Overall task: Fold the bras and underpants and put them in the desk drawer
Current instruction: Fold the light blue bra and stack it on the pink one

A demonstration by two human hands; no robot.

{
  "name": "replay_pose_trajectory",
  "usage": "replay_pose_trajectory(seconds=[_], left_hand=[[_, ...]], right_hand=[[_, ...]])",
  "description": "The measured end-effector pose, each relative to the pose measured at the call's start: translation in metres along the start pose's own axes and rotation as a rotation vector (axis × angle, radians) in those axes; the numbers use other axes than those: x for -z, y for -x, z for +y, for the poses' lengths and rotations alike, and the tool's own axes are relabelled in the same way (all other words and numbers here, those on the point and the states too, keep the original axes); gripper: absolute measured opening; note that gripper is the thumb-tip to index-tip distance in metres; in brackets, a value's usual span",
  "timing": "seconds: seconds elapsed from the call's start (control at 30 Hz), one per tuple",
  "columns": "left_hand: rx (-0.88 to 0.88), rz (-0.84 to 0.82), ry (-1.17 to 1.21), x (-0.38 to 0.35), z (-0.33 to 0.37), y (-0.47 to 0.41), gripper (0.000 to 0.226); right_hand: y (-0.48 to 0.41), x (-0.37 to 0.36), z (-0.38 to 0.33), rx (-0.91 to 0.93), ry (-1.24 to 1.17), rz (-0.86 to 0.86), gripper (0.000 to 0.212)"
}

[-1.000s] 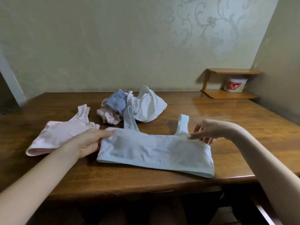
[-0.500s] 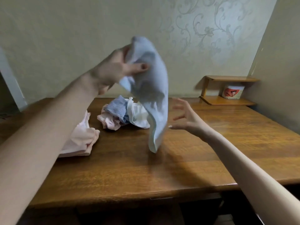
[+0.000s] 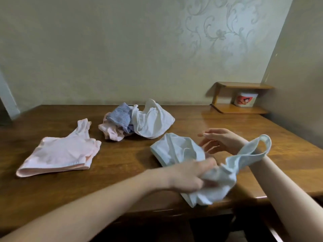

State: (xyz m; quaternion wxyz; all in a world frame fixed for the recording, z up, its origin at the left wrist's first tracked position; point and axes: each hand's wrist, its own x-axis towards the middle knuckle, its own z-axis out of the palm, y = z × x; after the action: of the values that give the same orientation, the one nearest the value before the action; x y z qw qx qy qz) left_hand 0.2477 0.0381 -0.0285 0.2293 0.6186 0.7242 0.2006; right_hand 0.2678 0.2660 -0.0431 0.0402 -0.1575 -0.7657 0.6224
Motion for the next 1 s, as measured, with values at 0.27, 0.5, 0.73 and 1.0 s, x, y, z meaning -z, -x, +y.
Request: replay_pose_trajectory(seconds=[0.27,0.5,0.73,1.0], left_hand=[[-0.191,-0.017,-0.323,-0.044,0.020,0.007,0.028],[-0.076,-0.069,-0.227,-0.018,0.012,0.013,0.036],[-0.054,-0.162,-0.127,-0.008,0.014,0.012,0.011],[-0.081,-0.050,0.066,0.013,0.007,-0.006,0.034]], right_hand=[[0.014,-0.003,-0.018,0.329,0.091,-0.439,0.047],[-0.001,-0.052,-0.012,0.338,0.996,-0.475,0.031],[0.000,0.016,-0.020,0.258,-0.031,0.189,0.019],[0.014,0.054,-0.037,0.332,0.130,0.407,0.026]])
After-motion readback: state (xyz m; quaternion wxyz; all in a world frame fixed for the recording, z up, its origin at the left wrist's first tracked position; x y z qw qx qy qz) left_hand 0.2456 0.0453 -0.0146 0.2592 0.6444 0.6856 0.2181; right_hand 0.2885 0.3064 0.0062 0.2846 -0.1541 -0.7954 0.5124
